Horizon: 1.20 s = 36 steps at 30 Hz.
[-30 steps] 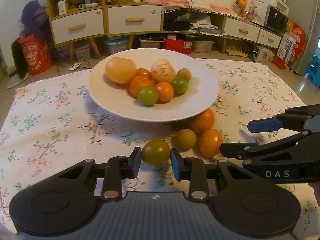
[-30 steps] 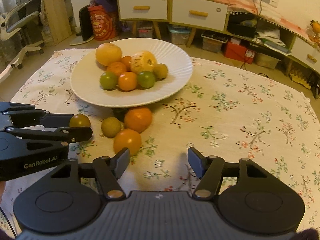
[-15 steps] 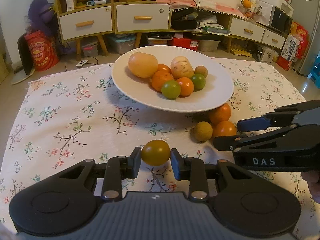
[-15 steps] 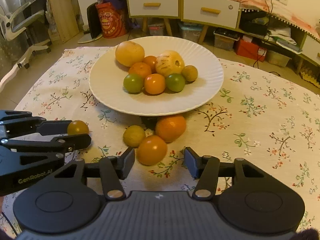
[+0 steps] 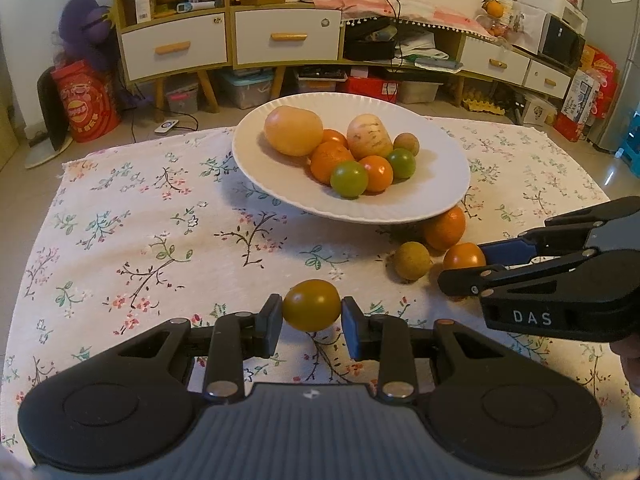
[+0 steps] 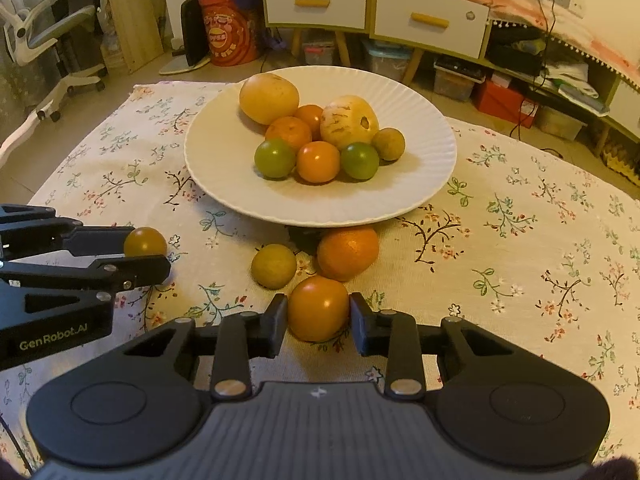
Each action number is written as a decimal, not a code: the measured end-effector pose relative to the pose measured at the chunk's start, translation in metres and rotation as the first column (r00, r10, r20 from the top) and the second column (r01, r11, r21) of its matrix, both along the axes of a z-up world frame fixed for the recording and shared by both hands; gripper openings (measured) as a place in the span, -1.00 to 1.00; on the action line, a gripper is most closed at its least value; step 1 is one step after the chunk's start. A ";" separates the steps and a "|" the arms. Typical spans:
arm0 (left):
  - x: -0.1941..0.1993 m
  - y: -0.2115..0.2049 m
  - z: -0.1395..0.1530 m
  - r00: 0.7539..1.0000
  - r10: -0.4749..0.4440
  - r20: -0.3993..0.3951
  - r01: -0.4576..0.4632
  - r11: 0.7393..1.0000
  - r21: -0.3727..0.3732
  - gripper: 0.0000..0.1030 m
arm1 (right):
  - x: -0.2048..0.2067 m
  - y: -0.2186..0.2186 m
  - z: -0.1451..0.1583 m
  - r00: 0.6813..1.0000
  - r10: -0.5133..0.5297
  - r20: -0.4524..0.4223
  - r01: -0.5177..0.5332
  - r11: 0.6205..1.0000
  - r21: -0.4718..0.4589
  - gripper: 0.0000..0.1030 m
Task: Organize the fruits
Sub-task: 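Lift both held tomatoes and carry them over the white plate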
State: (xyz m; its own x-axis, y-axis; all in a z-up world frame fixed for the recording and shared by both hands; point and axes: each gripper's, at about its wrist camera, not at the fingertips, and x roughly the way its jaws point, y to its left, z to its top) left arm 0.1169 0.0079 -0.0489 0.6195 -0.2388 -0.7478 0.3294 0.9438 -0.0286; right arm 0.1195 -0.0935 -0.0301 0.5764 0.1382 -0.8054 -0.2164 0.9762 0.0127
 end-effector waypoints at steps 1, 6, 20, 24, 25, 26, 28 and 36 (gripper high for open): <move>0.000 0.000 0.000 1.000 -0.002 0.000 0.002 1.000 -0.001 -0.81 | 0.000 0.000 0.001 1.000 0.001 0.002 -0.001 1.000 0.002 -0.42; 0.000 -0.002 0.002 1.000 -0.006 0.001 0.006 1.000 -0.002 -0.81 | -0.002 -0.003 0.004 1.000 0.000 0.009 0.000 1.000 0.011 -0.43; -0.001 -0.001 0.015 1.000 0.006 0.026 -0.004 0.999 -0.040 -0.81 | -0.006 -0.022 0.020 0.998 -0.050 0.048 0.047 0.998 0.051 -0.43; 0.003 0.002 0.022 0.999 0.021 0.037 -0.019 0.998 -0.060 -0.81 | -0.006 -0.026 0.027 0.996 -0.065 0.065 0.060 0.995 0.078 -0.43; 0.004 0.003 0.023 0.999 0.026 0.040 -0.023 0.998 -0.066 -0.81 | -0.006 -0.028 0.029 0.995 -0.070 0.068 0.064 0.994 0.087 -0.43; 0.005 0.003 0.025 0.999 0.030 0.044 -0.027 0.997 -0.070 -0.81 | -0.006 -0.030 0.031 0.994 -0.077 0.073 0.070 0.993 0.098 -0.43; 0.008 0.003 0.028 0.998 0.037 0.057 -0.032 0.997 -0.075 -0.81 | -0.005 -0.033 0.034 0.992 -0.092 0.082 0.082 0.990 0.119 -0.43; 0.023 -0.005 0.038 0.994 0.042 0.099 -0.033 0.995 -0.089 -0.81 | 0.003 -0.043 0.042 0.980 -0.151 0.127 0.124 0.973 0.197 -0.42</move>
